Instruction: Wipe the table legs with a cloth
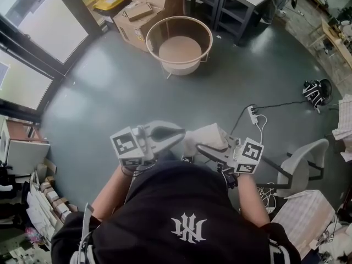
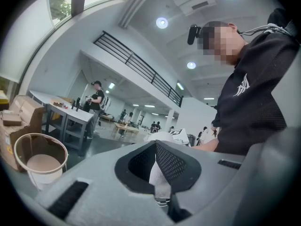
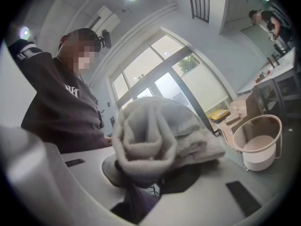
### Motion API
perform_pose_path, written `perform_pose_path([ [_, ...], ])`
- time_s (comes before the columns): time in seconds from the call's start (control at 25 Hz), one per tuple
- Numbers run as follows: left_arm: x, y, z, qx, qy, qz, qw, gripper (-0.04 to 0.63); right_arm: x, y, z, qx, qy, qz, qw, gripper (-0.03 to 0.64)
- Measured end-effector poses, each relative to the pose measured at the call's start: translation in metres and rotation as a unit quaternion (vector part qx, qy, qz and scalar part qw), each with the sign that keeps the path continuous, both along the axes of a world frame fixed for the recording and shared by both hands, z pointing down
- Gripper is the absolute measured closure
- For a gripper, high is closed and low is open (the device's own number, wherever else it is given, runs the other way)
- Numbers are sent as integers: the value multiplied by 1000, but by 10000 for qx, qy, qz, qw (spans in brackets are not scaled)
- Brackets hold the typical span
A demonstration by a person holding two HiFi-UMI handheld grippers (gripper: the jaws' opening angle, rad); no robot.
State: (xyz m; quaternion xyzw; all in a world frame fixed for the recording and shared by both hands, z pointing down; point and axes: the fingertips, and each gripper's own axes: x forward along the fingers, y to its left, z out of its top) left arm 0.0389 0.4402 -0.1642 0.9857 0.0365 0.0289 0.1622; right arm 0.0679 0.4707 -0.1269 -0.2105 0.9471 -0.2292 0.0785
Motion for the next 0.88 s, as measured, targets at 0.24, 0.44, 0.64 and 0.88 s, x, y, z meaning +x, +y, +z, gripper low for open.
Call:
perform_pose_path([
  [0.24, -7, -4, 9, -168, -114, -137, 9997, 589, 2, -2, 0, 50, 21, -101, 9999, 529],
  [0.44, -15, -6, 16, -238, -172, -275, 9992, 589, 1, -4, 2, 23, -79, -138, 9999, 529],
  [0.64, -12, 1, 19, -245, -186, -247, 9992, 589, -5, -2, 3, 91, -88, -240, 9996, 529],
  [0.88, -17, -4, 27, -296, -259, -317, 9987, 589, -3, -6, 6, -5, -99, -252, 9996, 529],
])
